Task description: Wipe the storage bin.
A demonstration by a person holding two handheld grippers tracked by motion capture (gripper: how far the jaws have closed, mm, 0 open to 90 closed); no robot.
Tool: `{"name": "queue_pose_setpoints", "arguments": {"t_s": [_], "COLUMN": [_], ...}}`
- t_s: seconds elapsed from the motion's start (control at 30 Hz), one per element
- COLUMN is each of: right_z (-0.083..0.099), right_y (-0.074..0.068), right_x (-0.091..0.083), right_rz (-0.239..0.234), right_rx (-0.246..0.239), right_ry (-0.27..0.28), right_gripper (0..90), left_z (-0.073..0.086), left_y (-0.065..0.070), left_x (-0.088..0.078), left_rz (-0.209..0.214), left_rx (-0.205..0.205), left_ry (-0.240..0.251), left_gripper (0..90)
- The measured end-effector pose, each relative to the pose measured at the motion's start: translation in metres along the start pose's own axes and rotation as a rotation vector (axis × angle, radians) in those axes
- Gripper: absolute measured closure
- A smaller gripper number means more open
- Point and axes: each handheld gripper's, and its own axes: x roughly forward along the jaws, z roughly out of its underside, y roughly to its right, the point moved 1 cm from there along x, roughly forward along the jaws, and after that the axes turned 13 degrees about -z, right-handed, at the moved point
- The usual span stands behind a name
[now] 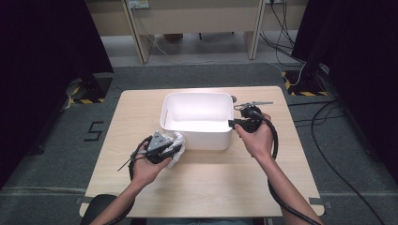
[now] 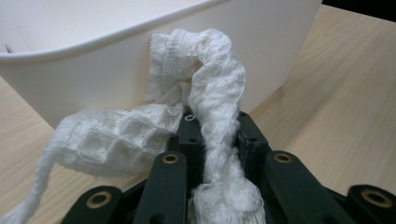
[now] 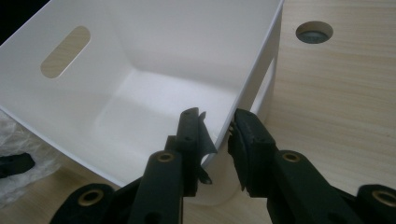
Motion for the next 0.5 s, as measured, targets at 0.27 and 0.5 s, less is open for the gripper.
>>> {"name": "queue_pose_setpoints", "arguments": {"t_s": [0.27, 0.5], "right_z": [0.000, 0.000], "right_y": [0.000, 0.000], "right_x": [0.000, 0.000], "right_rz": [-0.001, -0.001], "right_rx": [0.002, 0.001], "right_ry": [0.001, 0.002], "right_gripper": [73.1, 72.9], "left_z": [0.006, 0.012], "left_y": [0.002, 0.003], "left_x": [0.005, 0.011], "left_rz": [-0.002, -0.010], "left_rx": [0.006, 0.014], "left_ry": [-0.008, -0.016], "left_gripper": [76.1, 76.1]}}
